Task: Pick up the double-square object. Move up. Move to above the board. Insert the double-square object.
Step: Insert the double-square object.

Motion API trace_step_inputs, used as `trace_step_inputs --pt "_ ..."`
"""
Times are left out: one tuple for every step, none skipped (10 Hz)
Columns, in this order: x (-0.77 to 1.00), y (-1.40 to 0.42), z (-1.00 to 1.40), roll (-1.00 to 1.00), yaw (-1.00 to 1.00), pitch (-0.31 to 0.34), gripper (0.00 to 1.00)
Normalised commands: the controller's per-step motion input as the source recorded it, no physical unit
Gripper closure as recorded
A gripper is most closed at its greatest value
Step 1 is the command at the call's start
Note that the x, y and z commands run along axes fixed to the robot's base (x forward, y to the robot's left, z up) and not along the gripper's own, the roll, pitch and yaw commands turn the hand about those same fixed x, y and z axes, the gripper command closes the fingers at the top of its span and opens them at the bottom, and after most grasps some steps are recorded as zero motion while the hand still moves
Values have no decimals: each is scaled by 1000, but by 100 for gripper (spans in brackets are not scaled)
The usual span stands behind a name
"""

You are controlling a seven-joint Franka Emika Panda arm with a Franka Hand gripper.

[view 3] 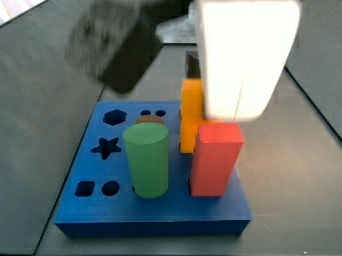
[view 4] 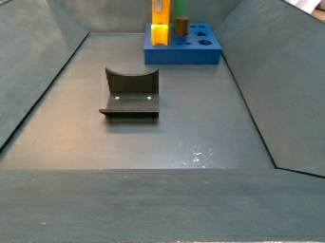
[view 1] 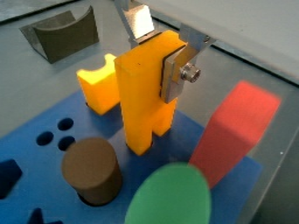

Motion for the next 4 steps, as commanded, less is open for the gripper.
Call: trace_step_inputs --pt "0 0 -400 114 0 -100 100" --pt "0 0 -146 9 0 -119 100" --pt "0 43 -57 0 -14 -100 100" --pt "0 0 0 0 0 0 100"
